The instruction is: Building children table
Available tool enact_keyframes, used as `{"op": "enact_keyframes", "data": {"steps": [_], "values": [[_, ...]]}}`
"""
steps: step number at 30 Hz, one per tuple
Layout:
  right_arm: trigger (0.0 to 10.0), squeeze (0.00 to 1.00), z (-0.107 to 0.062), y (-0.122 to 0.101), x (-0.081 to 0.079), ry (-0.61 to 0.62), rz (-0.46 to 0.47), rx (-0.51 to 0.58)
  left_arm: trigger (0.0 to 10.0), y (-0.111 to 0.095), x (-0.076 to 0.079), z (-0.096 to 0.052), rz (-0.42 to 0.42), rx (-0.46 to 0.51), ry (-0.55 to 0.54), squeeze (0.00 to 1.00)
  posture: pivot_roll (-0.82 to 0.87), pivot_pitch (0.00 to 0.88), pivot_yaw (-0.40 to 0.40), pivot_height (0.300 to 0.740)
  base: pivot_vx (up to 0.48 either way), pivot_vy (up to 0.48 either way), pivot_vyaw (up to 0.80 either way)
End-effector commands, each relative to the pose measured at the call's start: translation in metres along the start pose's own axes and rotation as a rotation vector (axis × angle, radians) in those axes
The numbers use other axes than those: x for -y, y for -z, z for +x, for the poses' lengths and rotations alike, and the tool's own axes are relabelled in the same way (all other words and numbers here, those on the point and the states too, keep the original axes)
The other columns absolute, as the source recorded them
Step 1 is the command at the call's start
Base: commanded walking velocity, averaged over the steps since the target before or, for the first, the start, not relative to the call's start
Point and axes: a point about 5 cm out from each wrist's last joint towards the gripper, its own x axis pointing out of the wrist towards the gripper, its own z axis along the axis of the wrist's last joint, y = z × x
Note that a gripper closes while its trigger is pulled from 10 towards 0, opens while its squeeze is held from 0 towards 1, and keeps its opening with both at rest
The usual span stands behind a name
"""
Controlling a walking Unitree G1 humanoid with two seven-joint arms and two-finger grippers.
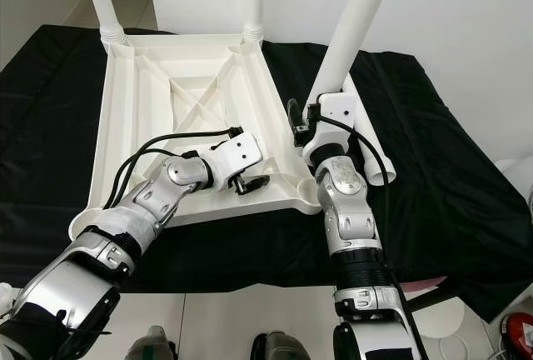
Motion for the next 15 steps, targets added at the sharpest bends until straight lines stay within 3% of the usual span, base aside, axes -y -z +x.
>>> {"op": "enact_keyframes", "data": {"steps": [1,3,4,6,8,12,15], "values": [[10.0,0.00,-0.002,-0.001,0.002,0.004,-0.013,0.007,10.0,0.000,-0.020,-0.005,-0.029,0.004,-0.276,0.00,0.08,0.003,-0.046,0.740,0.000,0.000,0.00],[10.0,0.00,-0.005,0.001,0.004,0.006,-0.017,-0.003,10.0,-0.003,-0.018,-0.007,-0.070,0.045,-0.245,0.00,0.08,0.009,-0.046,0.740,0.000,0.000,0.00],[10.0,0.00,-0.015,0.008,0.007,0.008,-0.016,-0.032,10.0,-0.013,-0.008,-0.018,-0.163,0.200,-0.125,0.00,0.08,0.020,-0.042,0.740,0.000,0.000,0.00],[10.0,0.00,-0.015,0.008,0.007,0.008,-0.016,-0.032,10.0,-0.013,-0.008,-0.018,-0.163,0.200,-0.125,0.00,0.08,0.020,-0.042,0.740,0.000,0.000,0.00],[10.0,0.00,-0.022,0.013,0.007,0.011,-0.027,-0.048,10.0,-0.017,-0.001,-0.027,-0.210,0.281,-0.066,0.00,0.08,0.023,-0.043,0.740,0.000,0.000,0.00],[10.0,0.00,-0.028,0.022,0.007,0.018,-0.072,-0.067,10.0,-0.008,-0.004,-0.032,-0.302,0.262,-0.111,0.00,0.08,0.025,-0.043,0.740,0.000,0.000,0.00],[10.0,0.00,-0.029,0.024,0.006,0.011,-0.056,-0.072,10.0,-0.001,-0.003,-0.034,-0.306,0.239,-0.135,0.00,0.09,0.024,-0.045,0.740,0.000,0.000,0.00]]}}
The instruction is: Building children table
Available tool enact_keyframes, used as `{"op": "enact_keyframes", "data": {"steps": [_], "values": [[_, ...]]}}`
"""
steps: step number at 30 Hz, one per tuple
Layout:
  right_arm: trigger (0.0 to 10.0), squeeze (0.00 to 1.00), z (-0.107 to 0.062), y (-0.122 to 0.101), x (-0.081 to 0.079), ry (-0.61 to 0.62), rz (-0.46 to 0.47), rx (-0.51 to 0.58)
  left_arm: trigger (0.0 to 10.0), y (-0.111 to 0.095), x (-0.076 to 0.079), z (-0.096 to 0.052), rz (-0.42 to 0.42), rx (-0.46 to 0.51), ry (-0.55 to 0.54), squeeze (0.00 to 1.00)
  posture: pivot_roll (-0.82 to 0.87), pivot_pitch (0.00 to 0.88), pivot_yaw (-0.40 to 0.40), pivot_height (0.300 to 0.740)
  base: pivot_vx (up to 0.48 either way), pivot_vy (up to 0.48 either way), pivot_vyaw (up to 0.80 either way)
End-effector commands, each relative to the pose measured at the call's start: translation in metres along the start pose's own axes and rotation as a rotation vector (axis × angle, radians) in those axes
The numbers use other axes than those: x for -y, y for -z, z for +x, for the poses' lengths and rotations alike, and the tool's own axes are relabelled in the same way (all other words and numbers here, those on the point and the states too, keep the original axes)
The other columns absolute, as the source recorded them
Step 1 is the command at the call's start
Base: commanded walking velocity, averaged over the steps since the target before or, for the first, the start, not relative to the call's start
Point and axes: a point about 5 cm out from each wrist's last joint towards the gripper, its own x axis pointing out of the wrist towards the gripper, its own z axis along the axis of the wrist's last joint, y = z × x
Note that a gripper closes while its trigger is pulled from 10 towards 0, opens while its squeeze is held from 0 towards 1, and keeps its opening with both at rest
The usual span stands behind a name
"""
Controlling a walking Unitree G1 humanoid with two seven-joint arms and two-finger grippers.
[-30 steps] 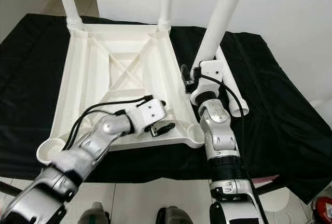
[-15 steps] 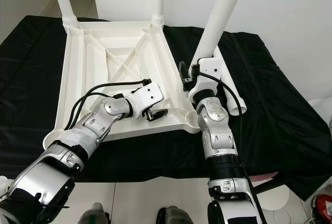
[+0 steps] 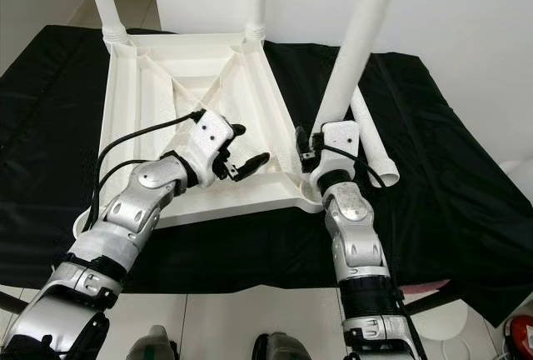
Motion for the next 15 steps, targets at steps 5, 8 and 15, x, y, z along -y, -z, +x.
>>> {"op": "enact_keyframes", "data": {"steps": [5,8,15], "values": [[10.0,0.00,-0.002,0.000,-0.002,-0.012,0.013,0.012,10.0,0.011,0.005,-0.011,-0.008,-0.025,-0.039,0.00,0.09,0.021,-0.051,0.740,0.000,0.000,0.00],[10.0,0.00,-0.003,0.000,-0.002,-0.019,0.016,0.012,10.0,0.012,0.007,-0.012,-0.014,-0.026,-0.041,0.00,0.09,0.021,-0.051,0.740,0.000,0.000,0.00],[10.0,0.00,-0.013,0.016,-0.003,-0.066,0.032,-0.029,10.0,0.018,0.037,-0.021,-0.086,-0.084,0.043,0.00,0.10,0.022,-0.062,0.740,0.000,0.000,0.00]]}}
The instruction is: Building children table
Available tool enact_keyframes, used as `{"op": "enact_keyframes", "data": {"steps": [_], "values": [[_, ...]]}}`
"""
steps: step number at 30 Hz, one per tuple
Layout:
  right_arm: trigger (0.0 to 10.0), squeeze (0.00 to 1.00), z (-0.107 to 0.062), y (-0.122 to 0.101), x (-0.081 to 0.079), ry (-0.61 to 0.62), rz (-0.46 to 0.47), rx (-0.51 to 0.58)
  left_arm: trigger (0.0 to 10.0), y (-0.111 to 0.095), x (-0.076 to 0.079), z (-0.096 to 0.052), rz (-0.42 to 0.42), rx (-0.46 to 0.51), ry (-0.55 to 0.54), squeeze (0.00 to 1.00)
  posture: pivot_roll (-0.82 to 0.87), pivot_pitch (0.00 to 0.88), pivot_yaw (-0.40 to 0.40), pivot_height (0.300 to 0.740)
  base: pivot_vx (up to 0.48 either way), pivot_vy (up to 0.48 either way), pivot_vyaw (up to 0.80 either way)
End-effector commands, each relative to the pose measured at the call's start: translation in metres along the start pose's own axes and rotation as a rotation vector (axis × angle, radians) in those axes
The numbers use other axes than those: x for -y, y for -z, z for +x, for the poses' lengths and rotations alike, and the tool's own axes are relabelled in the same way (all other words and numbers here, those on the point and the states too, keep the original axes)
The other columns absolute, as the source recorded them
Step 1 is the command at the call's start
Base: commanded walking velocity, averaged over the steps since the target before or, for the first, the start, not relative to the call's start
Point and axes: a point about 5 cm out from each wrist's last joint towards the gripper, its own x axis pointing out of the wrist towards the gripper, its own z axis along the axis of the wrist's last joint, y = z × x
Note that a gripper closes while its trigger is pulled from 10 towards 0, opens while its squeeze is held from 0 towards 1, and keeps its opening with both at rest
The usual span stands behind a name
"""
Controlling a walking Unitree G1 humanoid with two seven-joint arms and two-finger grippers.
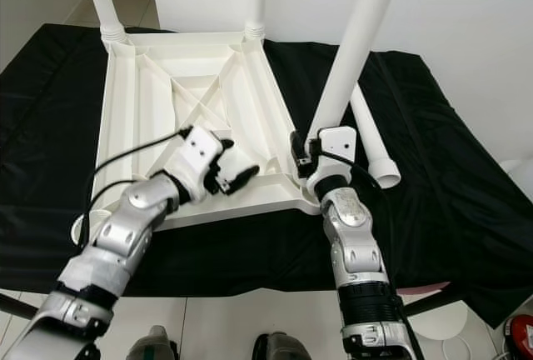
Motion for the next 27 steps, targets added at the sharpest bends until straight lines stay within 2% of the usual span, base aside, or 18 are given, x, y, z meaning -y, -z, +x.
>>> {"op": "enact_keyframes", "data": {"steps": [1,6,10,17,25,27], "values": [[10.0,0.00,-0.008,0.013,-0.001,-0.015,-0.008,-0.048,10.0,-0.002,0.008,0.000,-0.037,-0.009,0.042,0.00,0.10,0.025,-0.067,0.740,0.000,0.000,0.00],[10.0,0.00,-0.014,0.018,0.000,-0.024,-0.022,-0.058,10.0,-0.003,0.013,-0.003,-0.038,0.002,0.063,0.00,0.10,0.026,-0.071,0.740,0.000,0.000,0.00],[10.0,0.00,-0.026,0.027,0.000,-0.050,-0.061,-0.082,10.0,-0.003,0.015,-0.005,-0.057,-0.004,0.056,0.00,0.10,0.029,-0.074,0.740,0.000,0.000,0.00],[10.0,0.00,-0.033,0.033,0.005,-0.044,-0.098,-0.108,10.0,-0.012,0.010,-0.006,-0.060,0.040,0.032,0.00,0.09,0.028,-0.072,0.740,0.000,0.000,0.00],[10.0,0.00,-0.037,0.037,0.008,-0.052,-0.108,-0.126,10.0,-0.016,0.009,-0.009,-0.059,0.041,0.026,0.00,0.09,0.022,-0.070,0.740,0.000,0.000,0.00],[10.0,0.00,-0.043,0.041,0.011,-0.066,-0.112,-0.138,10.0,-0.021,0.007,-0.012,-0.054,0.038,0.017,0.00,0.09,0.014,-0.069,0.740,0.000,0.000,0.00]]}}
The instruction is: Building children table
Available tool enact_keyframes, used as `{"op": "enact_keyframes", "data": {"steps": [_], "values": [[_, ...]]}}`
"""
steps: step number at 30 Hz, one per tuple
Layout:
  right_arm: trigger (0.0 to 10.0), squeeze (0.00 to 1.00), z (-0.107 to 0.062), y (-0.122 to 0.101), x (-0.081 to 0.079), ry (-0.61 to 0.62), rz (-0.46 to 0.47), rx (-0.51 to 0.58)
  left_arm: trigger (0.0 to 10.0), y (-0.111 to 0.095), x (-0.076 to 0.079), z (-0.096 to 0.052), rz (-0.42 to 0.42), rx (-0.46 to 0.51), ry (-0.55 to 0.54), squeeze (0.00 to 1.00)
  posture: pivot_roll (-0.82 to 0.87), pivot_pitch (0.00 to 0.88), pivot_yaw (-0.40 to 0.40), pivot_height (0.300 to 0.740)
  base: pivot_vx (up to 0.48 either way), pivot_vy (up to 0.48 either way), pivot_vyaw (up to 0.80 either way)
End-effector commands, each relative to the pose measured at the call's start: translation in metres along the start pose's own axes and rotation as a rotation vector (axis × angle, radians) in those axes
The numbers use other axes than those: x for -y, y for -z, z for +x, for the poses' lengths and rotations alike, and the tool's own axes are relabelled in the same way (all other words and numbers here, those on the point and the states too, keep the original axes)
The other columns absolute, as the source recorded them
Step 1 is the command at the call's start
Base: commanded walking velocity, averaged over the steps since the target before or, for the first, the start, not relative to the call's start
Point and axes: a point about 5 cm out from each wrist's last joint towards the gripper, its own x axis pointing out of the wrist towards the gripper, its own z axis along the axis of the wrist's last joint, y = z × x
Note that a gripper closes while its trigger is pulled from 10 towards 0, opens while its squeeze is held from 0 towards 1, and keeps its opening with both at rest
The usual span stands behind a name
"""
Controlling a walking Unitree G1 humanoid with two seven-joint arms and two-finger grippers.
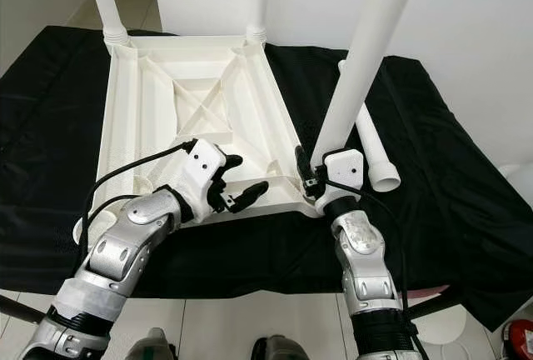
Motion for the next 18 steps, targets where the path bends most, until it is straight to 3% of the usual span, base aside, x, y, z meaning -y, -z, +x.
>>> {"op": "enact_keyframes", "data": {"steps": [1,13,18], "values": [[10.0,0.00,-0.013,0.028,-0.001,-0.020,0.010,-0.140,10.0,-0.005,0.000,-0.001,0.007,0.003,0.006,0.00,0.09,0.014,-0.069,0.740,0.000,0.000,0.00],[10.0,0.00,-0.020,0.032,-0.016,-0.173,-0.026,-0.138,10.0,-0.013,-0.009,-0.005,0.016,0.003,-0.028,0.00,0.10,0.001,-0.060,0.740,0.000,0.000,0.00],[10.0,0.00,-0.018,0.039,-0.016,-0.163,0.027,-0.153,10.0,-0.015,-0.008,-0.005,0.016,0.005,-0.028,0.00,0.10,0.000,-0.059,0.740,0.000,0.000,0.00]]}}
